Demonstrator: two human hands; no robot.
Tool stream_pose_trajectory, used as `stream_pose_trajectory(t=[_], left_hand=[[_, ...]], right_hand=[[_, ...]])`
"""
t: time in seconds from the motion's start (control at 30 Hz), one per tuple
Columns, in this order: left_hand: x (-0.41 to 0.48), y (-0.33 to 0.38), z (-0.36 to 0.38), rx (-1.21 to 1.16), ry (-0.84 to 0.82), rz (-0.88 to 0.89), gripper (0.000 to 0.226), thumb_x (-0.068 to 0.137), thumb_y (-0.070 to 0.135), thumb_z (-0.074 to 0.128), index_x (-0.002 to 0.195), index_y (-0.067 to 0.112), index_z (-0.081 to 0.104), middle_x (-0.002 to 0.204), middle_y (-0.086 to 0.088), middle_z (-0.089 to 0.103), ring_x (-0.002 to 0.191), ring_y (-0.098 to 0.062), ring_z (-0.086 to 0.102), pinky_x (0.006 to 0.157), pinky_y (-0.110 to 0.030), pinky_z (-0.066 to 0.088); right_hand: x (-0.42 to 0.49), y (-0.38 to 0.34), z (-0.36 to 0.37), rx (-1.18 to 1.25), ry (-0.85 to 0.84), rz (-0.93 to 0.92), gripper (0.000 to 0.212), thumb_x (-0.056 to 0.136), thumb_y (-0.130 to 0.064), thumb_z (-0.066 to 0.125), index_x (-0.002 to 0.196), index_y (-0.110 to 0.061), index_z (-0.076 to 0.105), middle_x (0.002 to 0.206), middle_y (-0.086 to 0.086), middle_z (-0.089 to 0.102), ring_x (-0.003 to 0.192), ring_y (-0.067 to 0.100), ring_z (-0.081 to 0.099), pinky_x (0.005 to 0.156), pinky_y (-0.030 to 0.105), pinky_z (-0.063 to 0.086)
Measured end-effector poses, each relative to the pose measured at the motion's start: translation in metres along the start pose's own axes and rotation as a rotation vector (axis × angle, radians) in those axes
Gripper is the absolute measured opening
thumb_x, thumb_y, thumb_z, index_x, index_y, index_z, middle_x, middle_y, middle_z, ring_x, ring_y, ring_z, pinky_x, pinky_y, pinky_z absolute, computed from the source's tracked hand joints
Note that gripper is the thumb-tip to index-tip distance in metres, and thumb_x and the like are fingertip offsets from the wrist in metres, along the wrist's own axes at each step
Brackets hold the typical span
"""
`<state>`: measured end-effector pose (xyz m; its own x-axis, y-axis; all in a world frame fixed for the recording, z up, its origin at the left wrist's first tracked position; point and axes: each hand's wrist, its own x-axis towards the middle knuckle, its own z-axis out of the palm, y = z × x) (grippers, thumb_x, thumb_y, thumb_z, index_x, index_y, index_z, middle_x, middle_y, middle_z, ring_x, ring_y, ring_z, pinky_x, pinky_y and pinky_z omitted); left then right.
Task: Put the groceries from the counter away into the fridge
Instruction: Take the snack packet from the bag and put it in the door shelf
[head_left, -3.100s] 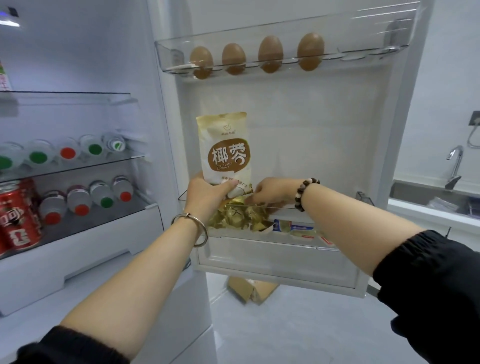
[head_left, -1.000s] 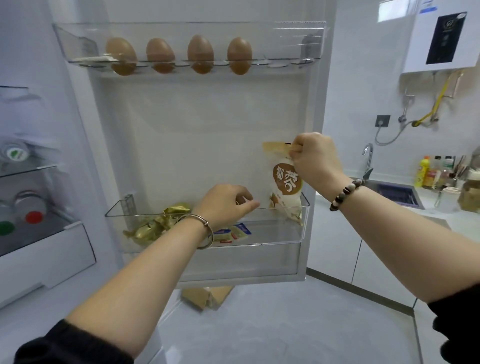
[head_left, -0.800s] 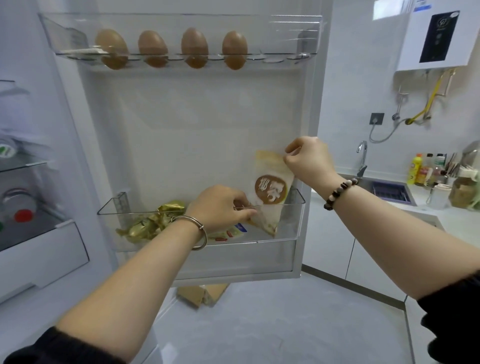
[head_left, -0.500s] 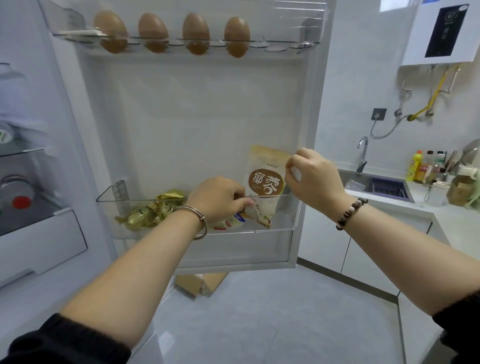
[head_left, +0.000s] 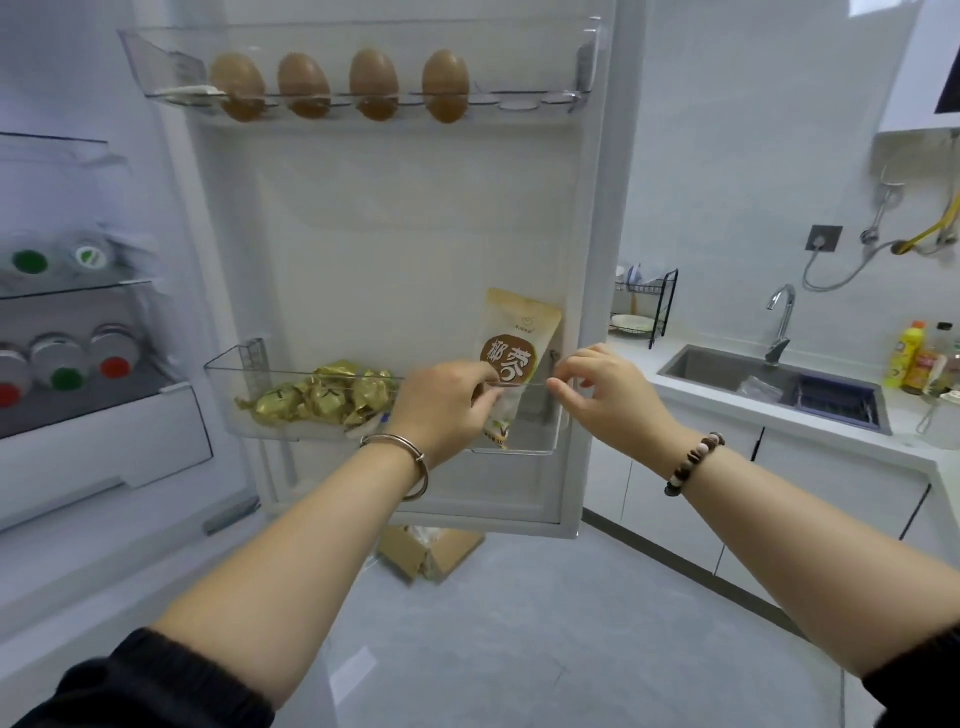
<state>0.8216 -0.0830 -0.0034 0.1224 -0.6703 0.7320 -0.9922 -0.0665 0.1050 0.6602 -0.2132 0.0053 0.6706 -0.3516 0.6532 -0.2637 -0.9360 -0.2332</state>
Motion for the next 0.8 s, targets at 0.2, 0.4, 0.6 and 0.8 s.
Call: stream_pose_trajectory(t=[0.2,0.4,0.6,0.8], left_hand=[[-0.014,0.061,0.012,-0.058,0.376,-0.217,0.029,0.085,0.024,0.044,0.069,0.008,0.062,0.065,-0.005,0.059,0.058,-0.022,0.052,0.053,-0.029,0.037],[-0.039,0.099,0.009,0.037,0.425,-0.352,0.032,0.085,0.023,0.043,0.069,0.003,0.062,0.071,-0.01,0.053,0.066,-0.027,0.049,0.063,-0.033,0.036],[-0.079,0.115,-0.022,0.068,0.548,-0.543,0.032,0.088,0.019,0.043,0.068,-0.001,0.058,0.08,-0.013,0.05,0.072,-0.023,0.044,0.067,-0.025,0.031],[-0.116,0.13,-0.063,0.103,0.623,-0.708,0.011,0.081,0.002,0.054,0.084,0.001,0.065,0.09,-0.013,0.061,0.088,-0.019,0.048,0.074,-0.017,0.032]], right_hand=[[-0.03,0.005,-0.02,-0.096,-0.008,-0.388,0.021,0.085,-0.005,0.061,0.106,-0.002,0.066,0.113,0.013,0.065,0.107,0.029,0.059,0.081,0.04,0.056],[-0.056,0.023,-0.04,-0.156,0.062,-0.428,0.028,0.074,0.005,0.061,0.103,0.006,0.062,0.129,0.027,0.051,0.117,0.041,0.048,0.093,0.046,0.048],[-0.074,0.017,-0.048,-0.033,0.08,-0.366,0.057,0.074,0.004,0.063,0.129,0.002,0.045,0.147,0.028,0.027,0.131,0.044,0.032,0.103,0.048,0.037],[-0.085,-0.019,-0.041,0.254,-0.041,-0.429,0.083,0.086,-0.015,0.066,0.15,-0.014,0.013,0.157,0.008,0.013,0.139,0.027,0.028,0.099,0.027,0.033]])
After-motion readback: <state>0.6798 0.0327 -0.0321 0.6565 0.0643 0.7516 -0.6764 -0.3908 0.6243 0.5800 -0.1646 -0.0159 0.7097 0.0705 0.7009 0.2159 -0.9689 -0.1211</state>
